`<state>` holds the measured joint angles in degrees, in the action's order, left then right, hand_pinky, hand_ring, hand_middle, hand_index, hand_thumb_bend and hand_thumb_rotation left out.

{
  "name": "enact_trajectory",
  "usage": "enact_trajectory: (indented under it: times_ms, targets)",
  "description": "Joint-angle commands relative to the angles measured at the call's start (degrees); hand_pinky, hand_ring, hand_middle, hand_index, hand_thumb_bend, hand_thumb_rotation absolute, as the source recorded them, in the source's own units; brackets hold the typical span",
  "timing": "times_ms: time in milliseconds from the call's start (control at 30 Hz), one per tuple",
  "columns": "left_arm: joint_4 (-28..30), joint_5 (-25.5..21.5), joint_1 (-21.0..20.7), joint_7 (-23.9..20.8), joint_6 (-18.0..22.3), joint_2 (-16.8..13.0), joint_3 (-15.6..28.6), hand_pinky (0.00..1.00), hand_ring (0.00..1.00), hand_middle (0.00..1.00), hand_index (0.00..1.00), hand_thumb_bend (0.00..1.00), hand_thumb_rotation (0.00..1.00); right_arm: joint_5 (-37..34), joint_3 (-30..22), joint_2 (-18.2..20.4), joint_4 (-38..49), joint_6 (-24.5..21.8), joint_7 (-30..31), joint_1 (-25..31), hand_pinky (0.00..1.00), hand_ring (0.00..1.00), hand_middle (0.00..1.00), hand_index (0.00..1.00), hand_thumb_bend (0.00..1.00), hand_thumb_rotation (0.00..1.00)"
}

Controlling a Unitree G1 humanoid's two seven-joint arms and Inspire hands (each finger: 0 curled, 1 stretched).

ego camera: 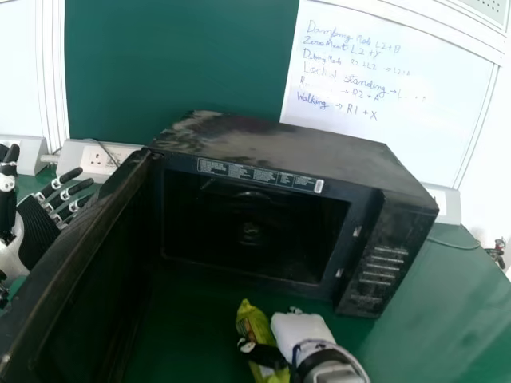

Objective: Put biscuit inside oven

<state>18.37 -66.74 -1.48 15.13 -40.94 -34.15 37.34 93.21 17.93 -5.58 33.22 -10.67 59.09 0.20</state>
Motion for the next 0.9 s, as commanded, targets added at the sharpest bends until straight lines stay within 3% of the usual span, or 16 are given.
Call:
enact_trajectory:
  times_ms: [0, 67, 167, 300, 467, 600, 700, 867]
  targets:
    - [0.2, 0.5, -0.3, 1.0, 0.7, -0.2, -0.5, 0.68, 0.74, 0.71, 0.69, 0.40, 0.18, 0.8, -0.4, 0.9, 0.6, -0.6, 0.9, -2.2, 0.20, 0.29, 0.48, 0.49, 0.53, 0.00]
    - [0.0, 0.2, -0.4, 0.5, 0.3, 0.0, -0.3, 0.68, 0.74, 0.71, 0.68, 0.39, 0.17, 0.9, -0.6, 1.1, 0.5, -0.5, 1.5, -3.1, 0.21, 0.31, 0.48, 0.49, 0.53, 0.00]
    - [0.1, 0.1, -0.4, 0.2, 0.2, 0.1, -0.3, 0.70, 0.73, 0.70, 0.68, 0.46, 0.15, 1.0, -0.9, 1.5, 0.1, -0.6, 1.9, -4.3, 0.24, 0.34, 0.48, 0.49, 0.53, 0.00]
    - [0.4, 0.5, -0.4, 0.2, 0.5, 0.2, -0.4, 0.72, 0.75, 0.72, 0.69, 0.41, 0.16, 0.7, -1.2, 1.7, 0.0, -0.6, 1.7, -5.5, 0.25, 0.36, 0.48, 0.49, 0.53, 0.00]
    - [0.1, 1.1, -0.4, 1.0, 1.0, 0.2, -0.7, 0.74, 0.77, 0.73, 0.69, 0.35, 0.17, 0.2, -1.6, 1.2, -0.4, 0.0, 1.1, -7.1, 0.26, 0.35, 0.47, 0.56, 0.51, 0.00]
    - [-0.1, 0.8, -0.4, 0.8, 0.8, 0.4, -0.6, 0.76, 0.77, 0.74, 0.70, 0.35, 0.17, 0.5, -1.7, 1.5, -0.7, -0.5, 1.1, -8.3, 0.23, 0.39, 0.51, 0.50, 0.52, 0.00]
    - [0.0, 0.9, -0.4, 0.9, 0.7, 0.4, -0.6, 0.79, 0.78, 0.75, 0.72, 0.30, 0.18, 1.2, -1.6, 1.6, -0.9, -0.4, 1.1, -9.1, 0.23, 0.39, 0.51, 0.49, 0.52, 0.00]
    - [0.3, 0.4, -0.3, 0.8, 0.5, 0.4, -0.6, 0.81, 0.80, 0.77, 0.74, 0.32, 0.18, 0.9, -1.7, 1.4, -1.3, -0.3, 0.3, -10.5, 0.22, 0.39, 0.51, 0.49, 0.52, 0.00]
